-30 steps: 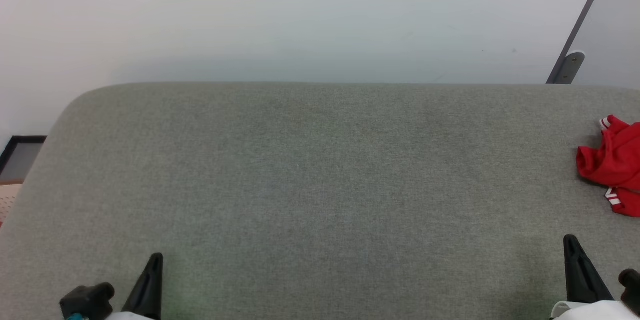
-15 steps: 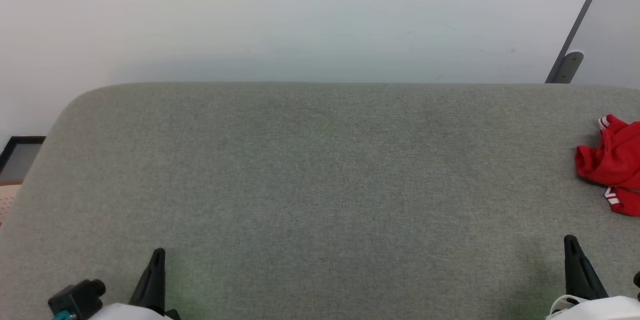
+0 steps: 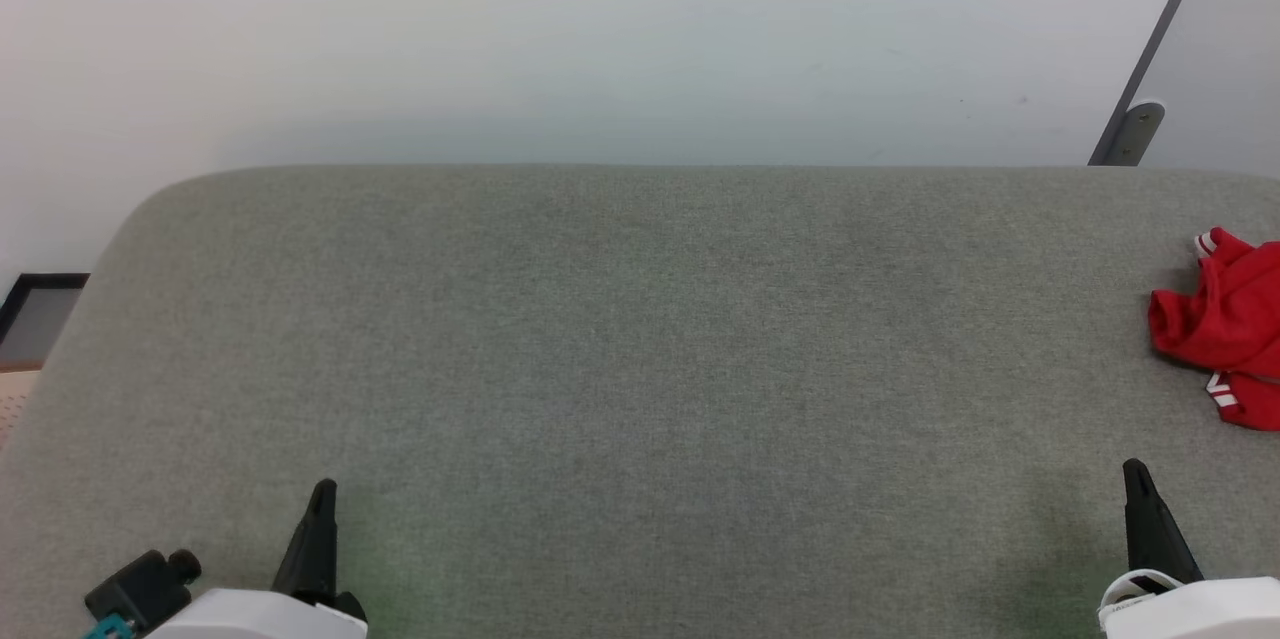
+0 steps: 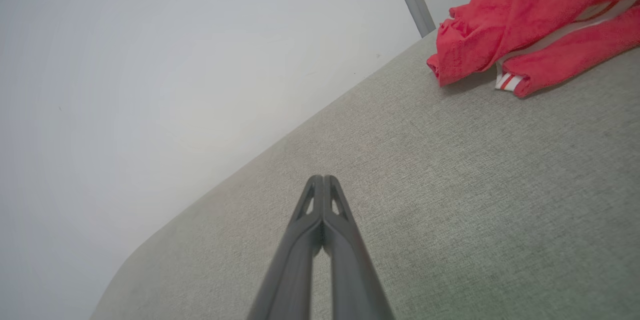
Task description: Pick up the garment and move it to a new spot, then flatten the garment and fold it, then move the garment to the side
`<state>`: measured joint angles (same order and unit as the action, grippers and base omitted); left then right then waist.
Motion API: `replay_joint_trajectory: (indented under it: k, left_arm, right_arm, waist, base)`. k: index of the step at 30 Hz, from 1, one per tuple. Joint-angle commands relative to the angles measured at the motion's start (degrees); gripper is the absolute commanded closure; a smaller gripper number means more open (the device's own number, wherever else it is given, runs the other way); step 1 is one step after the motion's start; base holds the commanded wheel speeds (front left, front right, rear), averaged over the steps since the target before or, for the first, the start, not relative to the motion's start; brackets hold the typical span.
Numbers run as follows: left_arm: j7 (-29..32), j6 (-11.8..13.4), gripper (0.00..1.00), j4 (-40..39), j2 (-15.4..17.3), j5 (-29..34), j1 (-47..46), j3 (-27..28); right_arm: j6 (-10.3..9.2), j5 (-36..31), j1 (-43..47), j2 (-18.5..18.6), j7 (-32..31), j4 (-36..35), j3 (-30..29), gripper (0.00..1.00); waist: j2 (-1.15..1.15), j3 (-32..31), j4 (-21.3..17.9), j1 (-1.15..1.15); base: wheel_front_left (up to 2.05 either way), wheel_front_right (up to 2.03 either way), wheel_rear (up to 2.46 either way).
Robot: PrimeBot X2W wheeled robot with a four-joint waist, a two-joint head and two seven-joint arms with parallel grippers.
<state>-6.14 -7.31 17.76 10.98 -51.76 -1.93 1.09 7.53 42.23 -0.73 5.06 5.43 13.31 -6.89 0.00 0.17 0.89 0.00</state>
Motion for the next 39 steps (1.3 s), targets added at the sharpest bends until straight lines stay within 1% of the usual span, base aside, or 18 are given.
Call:
replay_joint_trajectory:
  k: [1, 17, 39]
  left_arm:
    - [0.26, -0.10, 1.00, -0.84, 0.20, -1.44, -1.30, 0.55]
    - [3.32, -0.14, 1.00, -1.64, -1.84, -11.04, -2.16, 1.79]
    - [6.88, -0.19, 1.00, -2.47, -4.20, -22.05, -3.03, 3.21]
  right_arm:
    - [-0.01, 1.58, -1.67, 0.10, -0.27, -0.65, 0.04, 1.00]
    - [-0.03, 13.52, -2.71, -0.47, -3.14, -0.34, 0.11, 1.00]
    - [-0.04, 27.14, -3.91, -1.11, -6.50, 0.02, 0.21, 1.00]
  waist:
    - [0.00, 0.00, -0.01, 0.00]
    - [0.00, 0.00, -0.17, 0.00]
    - [0.00, 0.00, -0.38, 0.00]
  base:
    - [0.00, 0.00, 0.00]
    - [0.00, 0.00, 0.00]
    - [0.00, 0.00, 0.00]
